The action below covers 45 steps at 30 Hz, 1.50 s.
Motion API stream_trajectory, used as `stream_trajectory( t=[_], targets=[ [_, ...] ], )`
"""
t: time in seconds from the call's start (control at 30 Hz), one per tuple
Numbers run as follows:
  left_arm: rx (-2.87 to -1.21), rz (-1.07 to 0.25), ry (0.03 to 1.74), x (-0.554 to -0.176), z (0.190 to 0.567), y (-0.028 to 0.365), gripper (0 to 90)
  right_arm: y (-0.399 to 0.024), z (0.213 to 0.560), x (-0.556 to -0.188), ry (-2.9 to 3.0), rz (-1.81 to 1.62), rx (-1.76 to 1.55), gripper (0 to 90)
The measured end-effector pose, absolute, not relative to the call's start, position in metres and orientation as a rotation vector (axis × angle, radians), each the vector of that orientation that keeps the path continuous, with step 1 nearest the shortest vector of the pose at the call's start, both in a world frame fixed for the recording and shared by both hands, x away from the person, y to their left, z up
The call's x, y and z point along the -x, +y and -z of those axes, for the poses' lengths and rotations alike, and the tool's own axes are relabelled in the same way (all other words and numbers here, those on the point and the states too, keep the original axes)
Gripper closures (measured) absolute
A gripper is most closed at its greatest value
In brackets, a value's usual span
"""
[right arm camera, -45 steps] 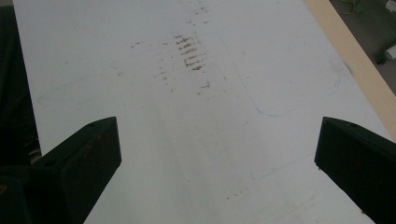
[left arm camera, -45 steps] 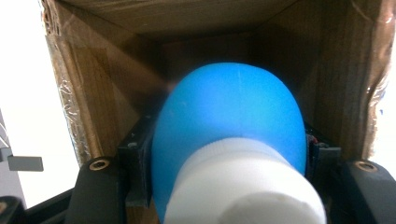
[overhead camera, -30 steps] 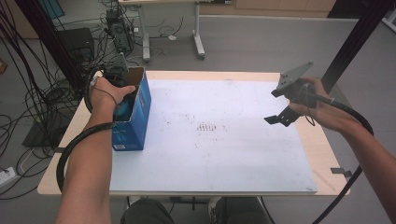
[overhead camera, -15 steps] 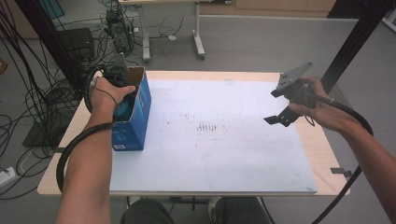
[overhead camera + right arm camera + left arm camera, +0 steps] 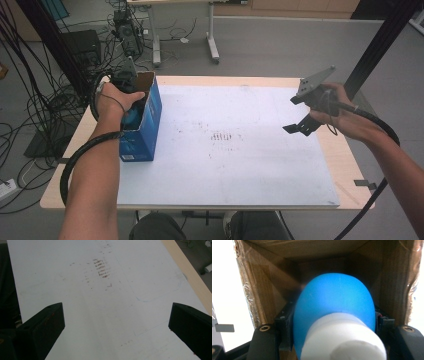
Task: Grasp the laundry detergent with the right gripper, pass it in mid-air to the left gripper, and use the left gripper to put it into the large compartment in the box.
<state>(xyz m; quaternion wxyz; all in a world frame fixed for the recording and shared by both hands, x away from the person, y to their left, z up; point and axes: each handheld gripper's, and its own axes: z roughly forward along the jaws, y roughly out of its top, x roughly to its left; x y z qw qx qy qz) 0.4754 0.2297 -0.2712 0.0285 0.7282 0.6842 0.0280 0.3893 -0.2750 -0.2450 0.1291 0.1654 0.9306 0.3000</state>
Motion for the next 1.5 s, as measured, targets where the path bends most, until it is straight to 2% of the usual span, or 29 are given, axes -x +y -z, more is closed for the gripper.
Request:
stream_trajectory(
  t=[0.23,0.77,1.07,1.27,1.5],
  targets=[
    [-2.249,-0.104,2.097,-0.473,0.264,0.229,29.4,-0.273,0.245,-0.389,2.706,-0.875,-0.473,0.3],
    [-2.275,-0.099,2.051,-0.459,0.24,0.223,22.6,-0.261,0.243,-0.393,2.711,-0.886,-0.454,0.3],
    [-2.272,-0.155,1.984,-0.451,0.207,0.22,19.2,-0.257,0.242,-0.398,2.722,-0.864,-0.458,0.3],
    [-2.275,-0.173,1.912,-0.45,0.188,0.205,15.6,-0.255,0.243,-0.403,2.734,-0.836,-0.467,0.3],
    [-2.318,-0.177,1.789,-0.456,0.176,0.163,12.9,-0.251,0.246,-0.408,2.758,-0.802,-0.468,0.3]
  ],
)
